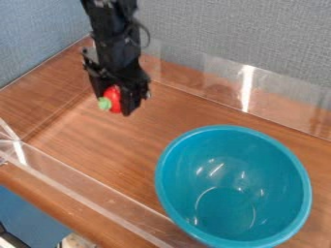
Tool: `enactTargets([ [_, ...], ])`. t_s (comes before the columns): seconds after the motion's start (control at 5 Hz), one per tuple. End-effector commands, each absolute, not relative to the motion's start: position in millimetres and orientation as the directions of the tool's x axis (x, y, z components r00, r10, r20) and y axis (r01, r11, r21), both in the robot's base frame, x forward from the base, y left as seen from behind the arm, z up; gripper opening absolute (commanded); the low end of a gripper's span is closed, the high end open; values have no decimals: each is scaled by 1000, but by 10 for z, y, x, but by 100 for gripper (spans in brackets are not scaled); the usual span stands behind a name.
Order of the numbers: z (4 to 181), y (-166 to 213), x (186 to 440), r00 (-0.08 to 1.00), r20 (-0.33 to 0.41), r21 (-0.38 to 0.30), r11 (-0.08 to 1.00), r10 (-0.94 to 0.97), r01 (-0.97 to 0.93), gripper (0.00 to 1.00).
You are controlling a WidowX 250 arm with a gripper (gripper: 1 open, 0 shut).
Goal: Remove the strawberry from inside the blue bowl and put it on the table
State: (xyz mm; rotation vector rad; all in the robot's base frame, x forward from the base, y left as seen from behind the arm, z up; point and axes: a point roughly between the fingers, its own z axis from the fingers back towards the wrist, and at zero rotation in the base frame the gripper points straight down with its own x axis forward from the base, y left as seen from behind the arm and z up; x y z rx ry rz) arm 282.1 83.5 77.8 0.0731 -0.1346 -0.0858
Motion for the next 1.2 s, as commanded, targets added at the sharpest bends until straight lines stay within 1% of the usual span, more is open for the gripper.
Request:
enactTargets([
  [0.0, 852, 971, 3078, 977, 189, 109, 991, -102, 82, 0],
  [0.2, 740, 1030, 3166, 976, 182, 113, 989, -116, 97, 0],
  [0.4, 666, 1101, 3253, 976, 178, 116, 987, -129, 110, 0],
  [0.6, 613, 1142, 3333, 974, 176, 117, 985, -145, 126, 0],
  [1.0, 583, 1155, 3388, 968, 177, 117, 981, -177, 158, 0],
])
